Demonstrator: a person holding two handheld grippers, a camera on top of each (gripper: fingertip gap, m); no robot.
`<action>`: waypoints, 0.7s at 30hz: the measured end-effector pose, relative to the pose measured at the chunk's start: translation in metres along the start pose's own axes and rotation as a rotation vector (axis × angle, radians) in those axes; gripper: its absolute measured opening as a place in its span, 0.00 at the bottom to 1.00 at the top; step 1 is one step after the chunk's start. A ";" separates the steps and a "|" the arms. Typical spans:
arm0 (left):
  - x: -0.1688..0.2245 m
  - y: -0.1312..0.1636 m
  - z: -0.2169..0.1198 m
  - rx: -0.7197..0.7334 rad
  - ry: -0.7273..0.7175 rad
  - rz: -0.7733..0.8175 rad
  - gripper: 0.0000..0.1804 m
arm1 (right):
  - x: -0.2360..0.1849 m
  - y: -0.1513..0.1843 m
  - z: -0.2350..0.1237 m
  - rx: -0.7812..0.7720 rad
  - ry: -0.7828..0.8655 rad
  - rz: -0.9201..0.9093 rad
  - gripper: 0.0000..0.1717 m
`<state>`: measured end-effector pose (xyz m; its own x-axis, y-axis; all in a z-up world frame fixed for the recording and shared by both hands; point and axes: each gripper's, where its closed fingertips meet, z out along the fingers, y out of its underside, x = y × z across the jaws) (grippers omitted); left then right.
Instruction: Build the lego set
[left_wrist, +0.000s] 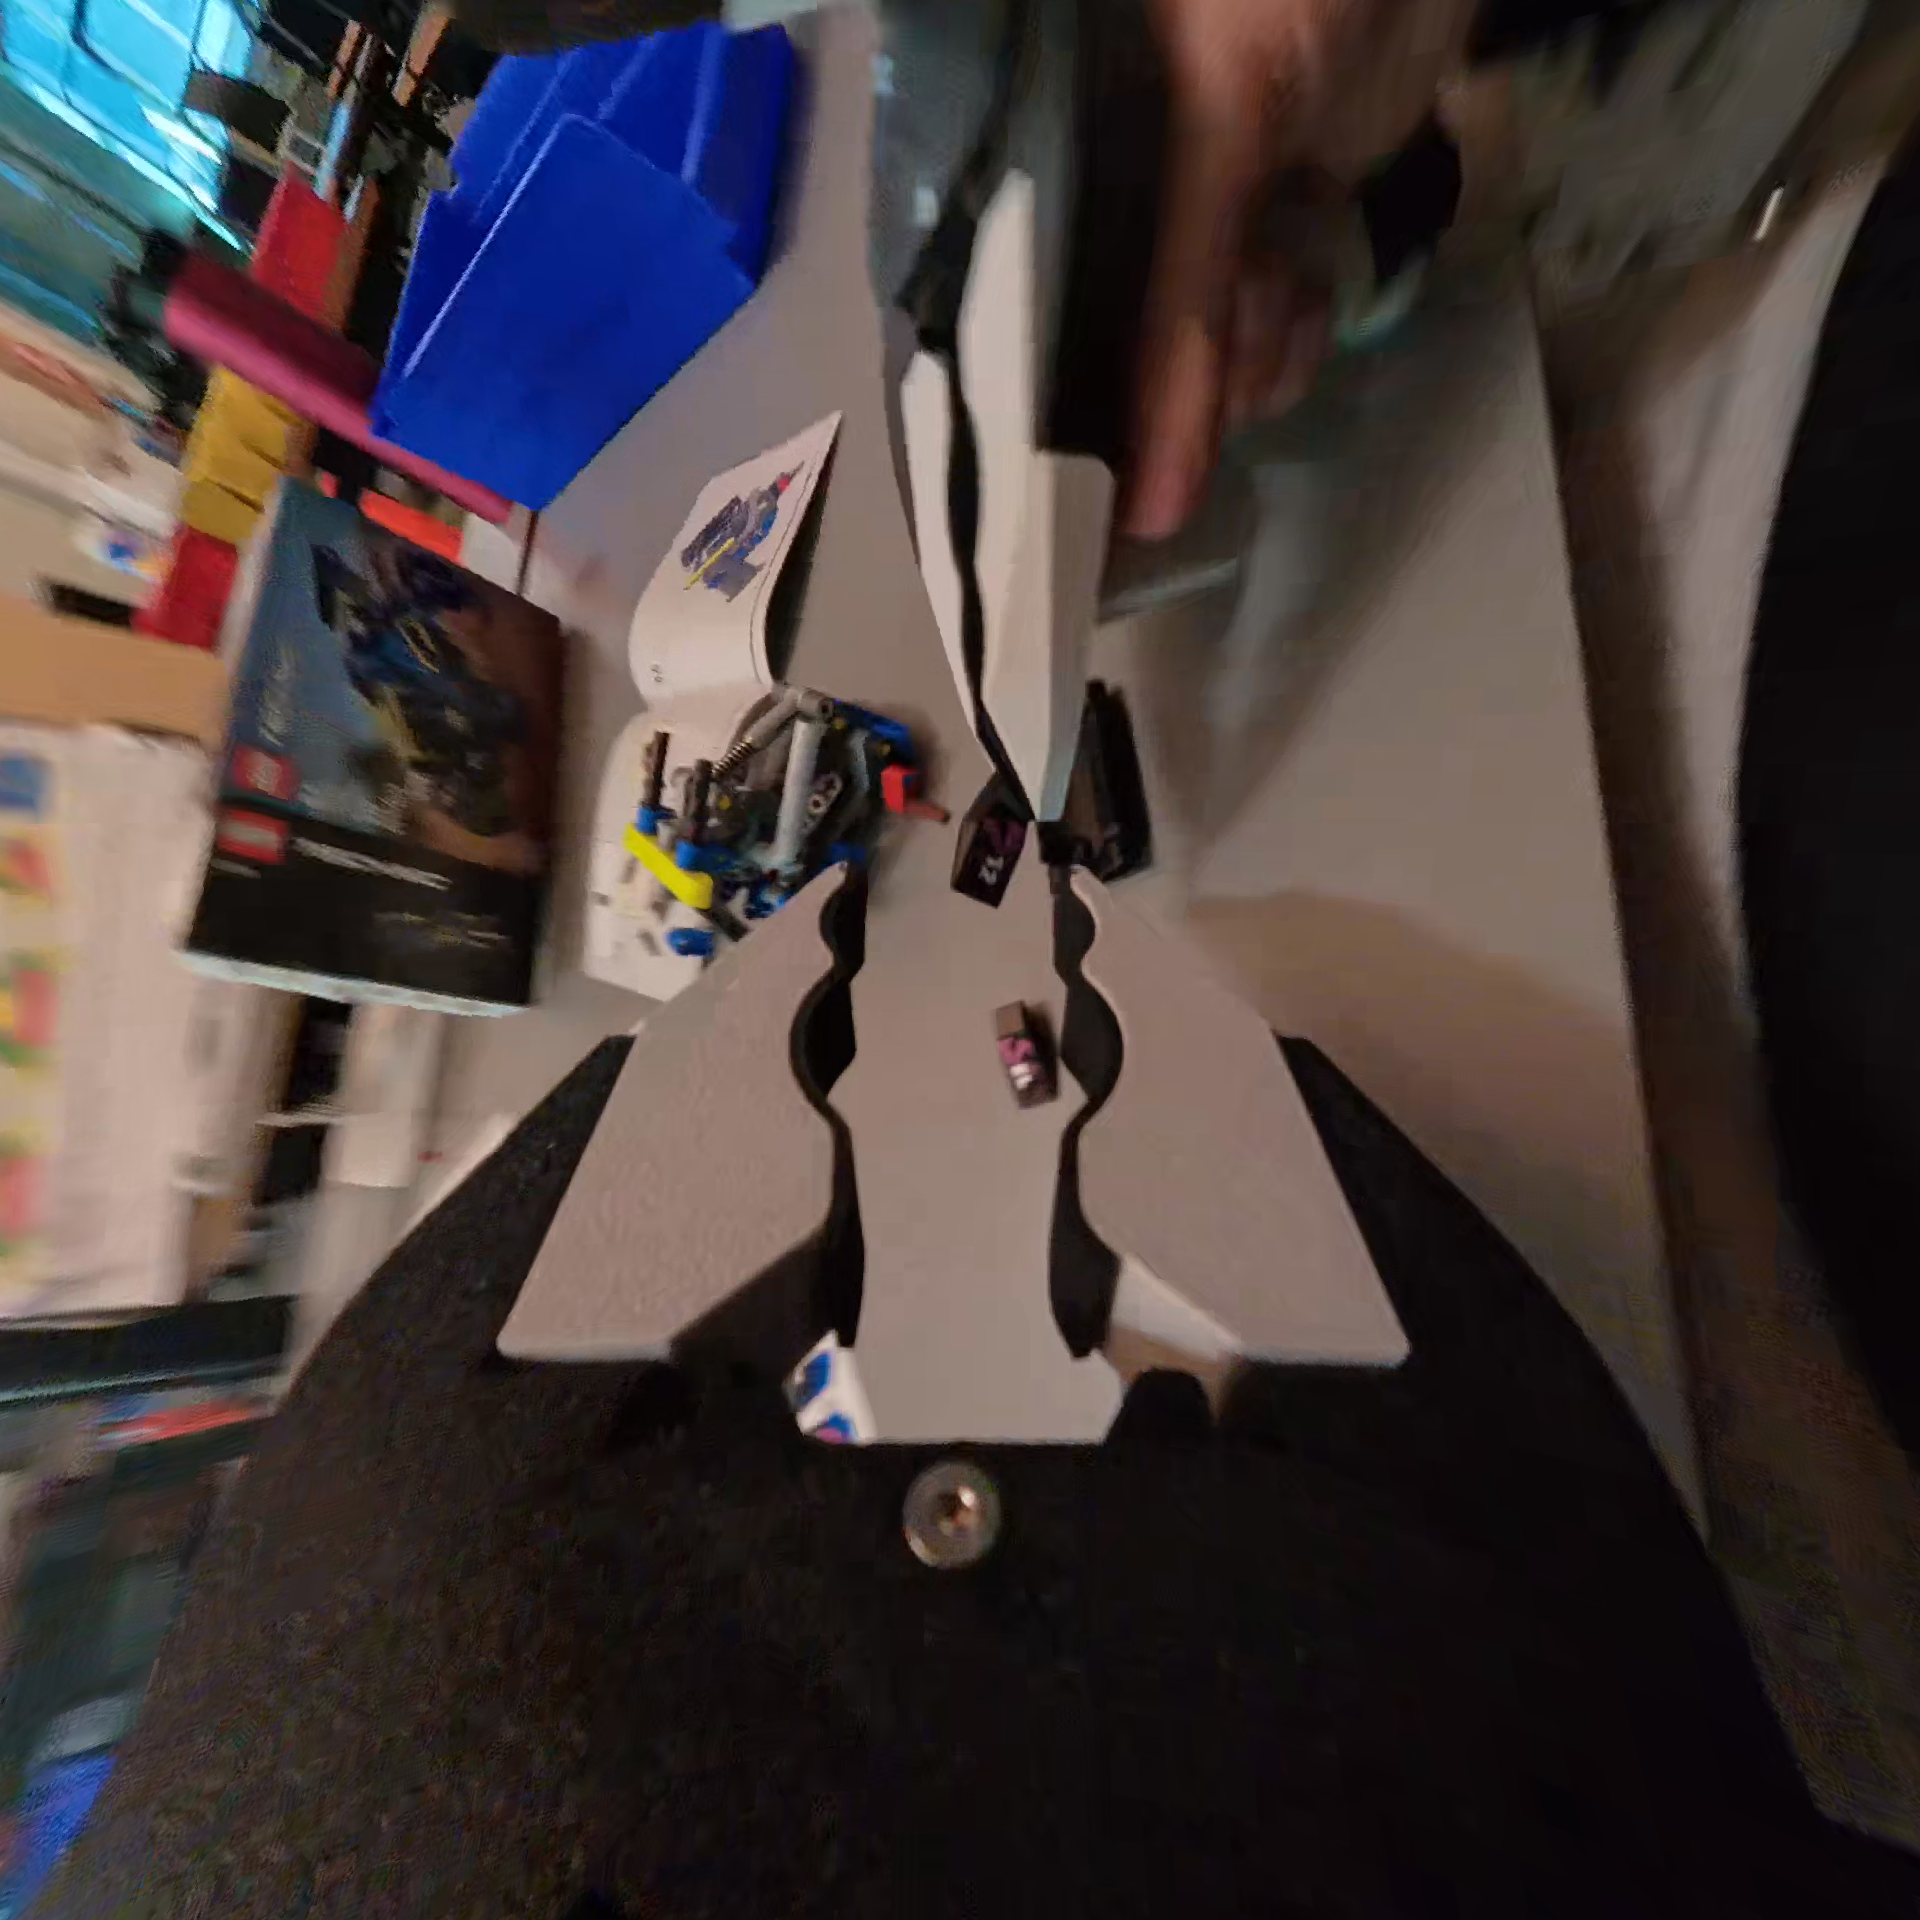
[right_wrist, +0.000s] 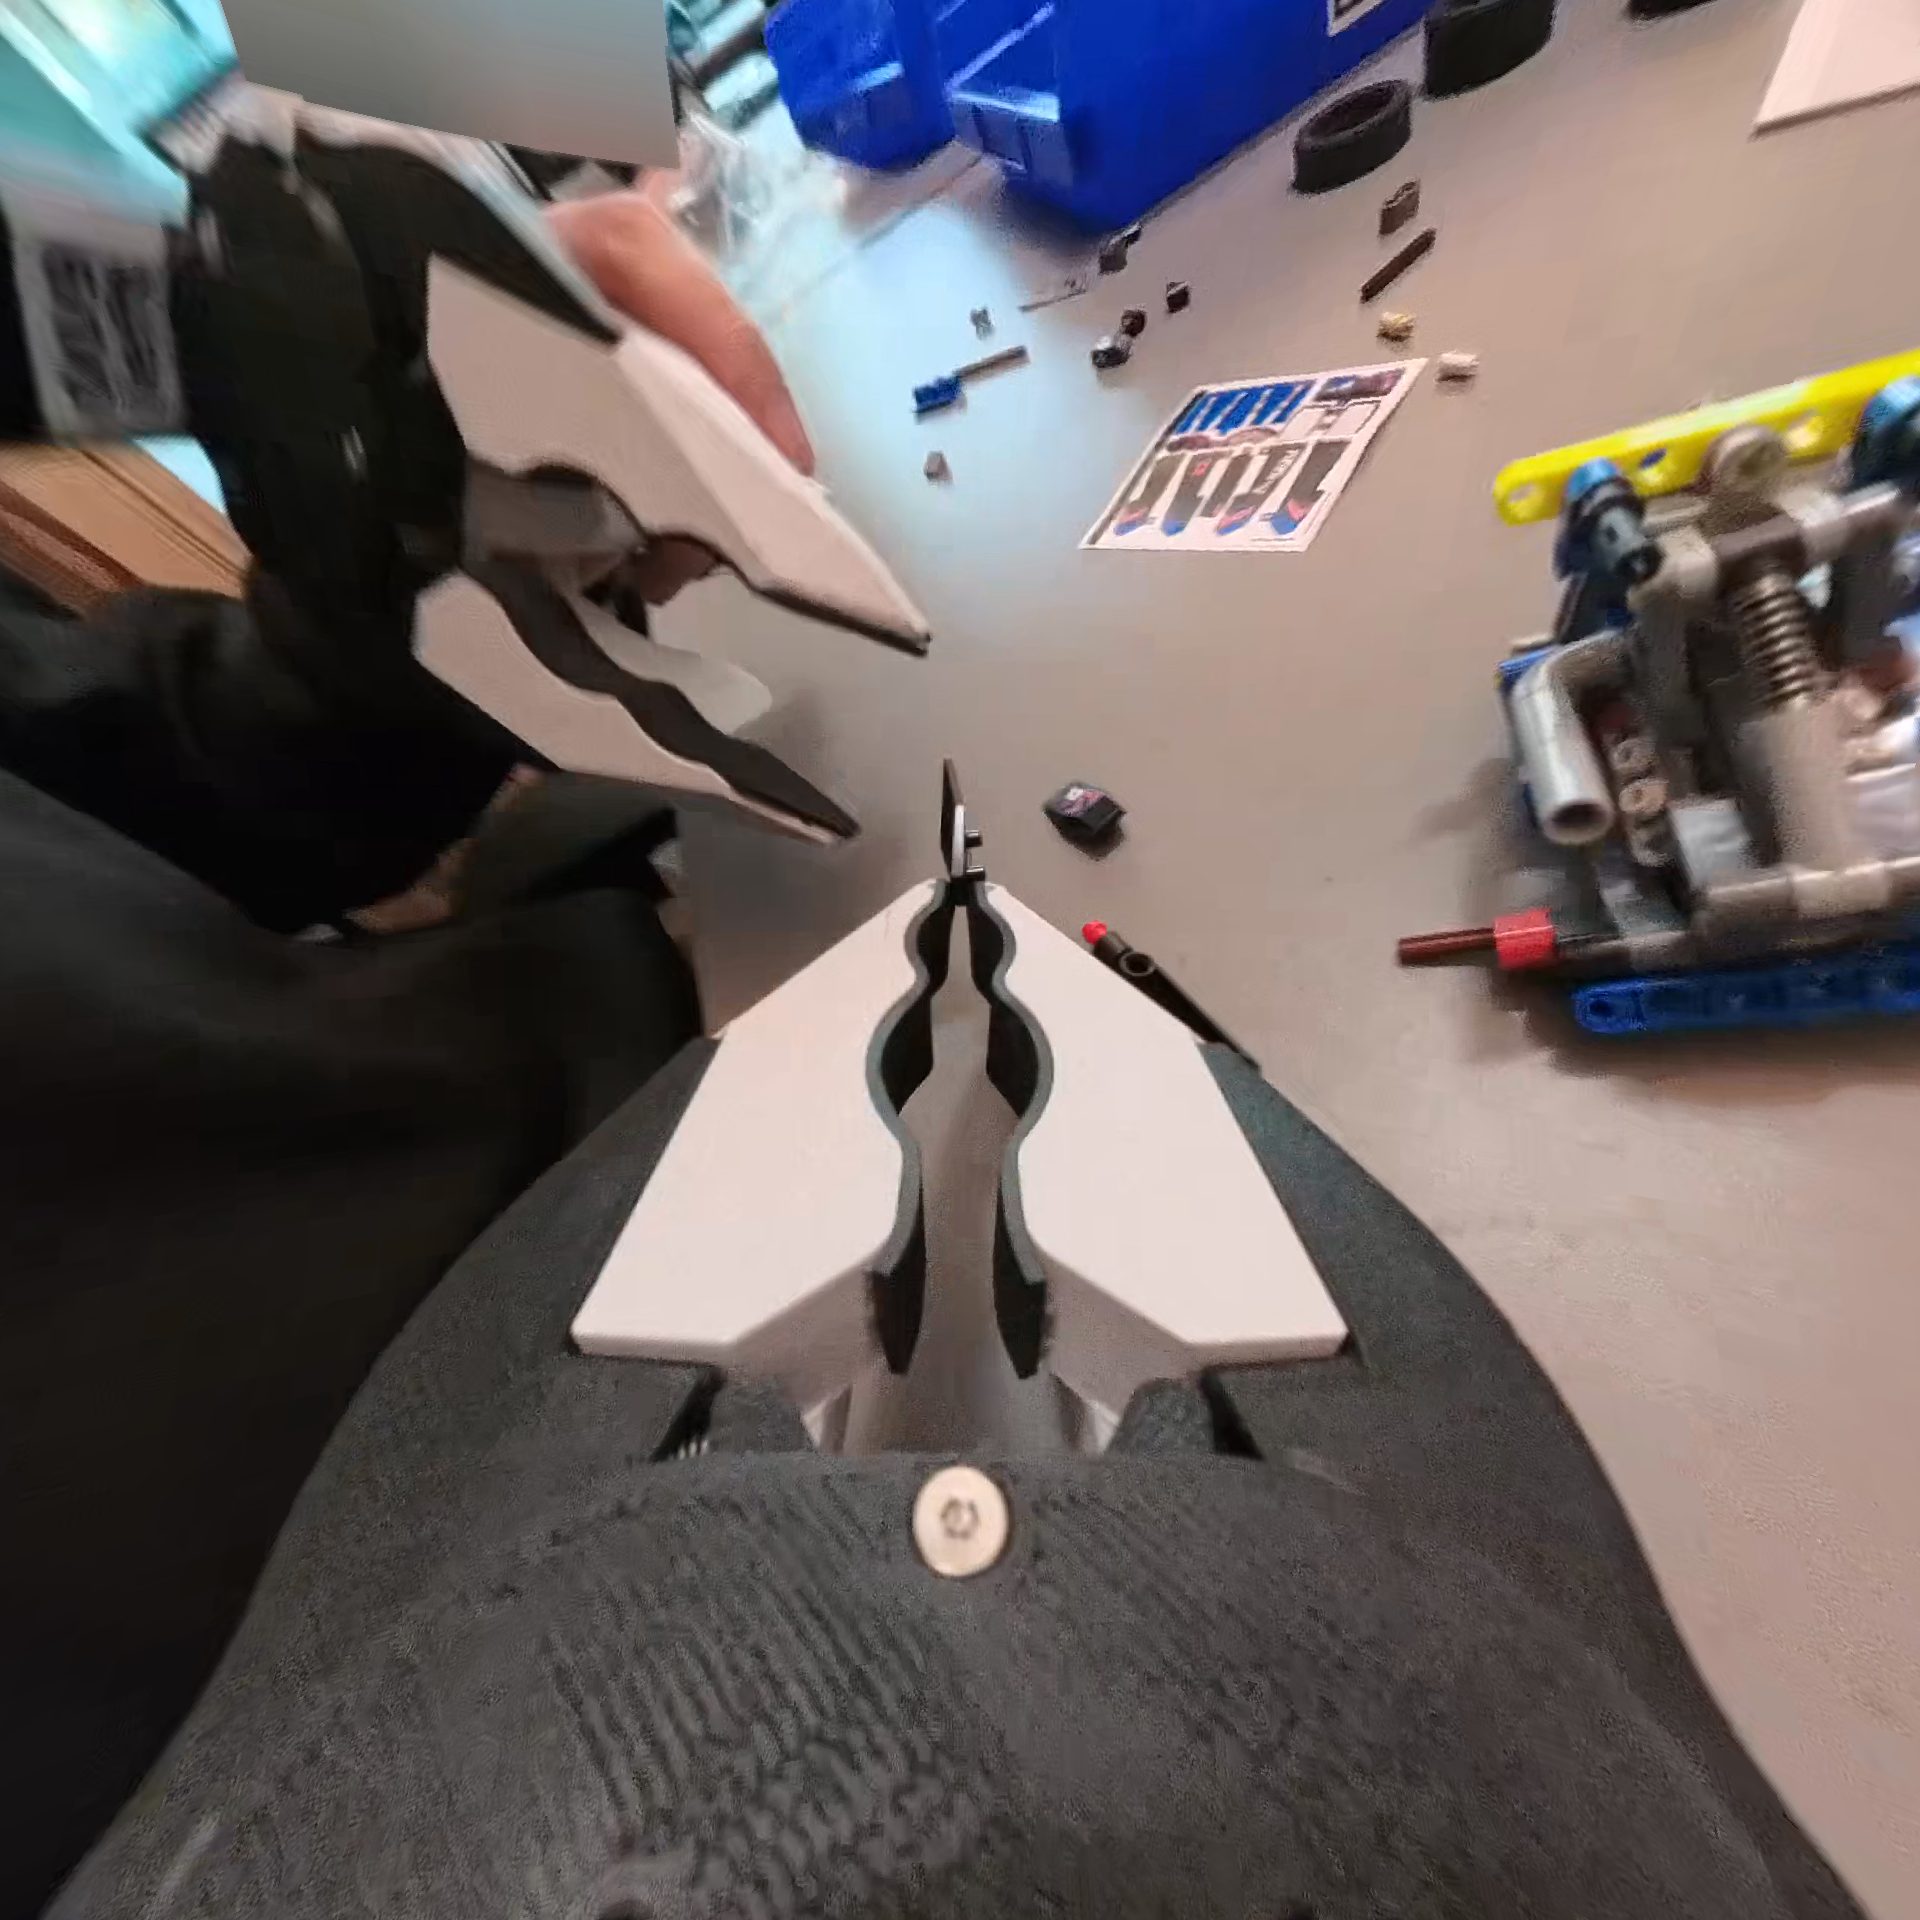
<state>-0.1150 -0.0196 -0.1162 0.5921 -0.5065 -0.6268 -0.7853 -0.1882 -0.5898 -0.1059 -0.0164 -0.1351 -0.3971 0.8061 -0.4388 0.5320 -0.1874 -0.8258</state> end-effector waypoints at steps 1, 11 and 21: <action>0.001 -0.001 0.002 -0.033 -0.026 0.088 0.19 | -0.004 0.001 -0.001 -0.002 -0.042 0.043 0.00; 0.008 -0.005 0.019 -0.142 -0.084 0.315 0.00 | -0.004 -0.003 -0.006 0.032 -0.071 0.139 0.00; 0.013 -0.002 0.028 -0.187 -0.081 0.433 0.12 | -0.005 0.011 -0.003 -0.068 -0.059 0.112 0.00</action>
<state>-0.1008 -0.0028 -0.1375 0.2100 -0.5062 -0.8365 -0.9775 -0.1265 -0.1688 -0.0958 -0.0207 -0.1409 -0.3745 0.7476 -0.5485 0.6238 -0.2345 -0.7456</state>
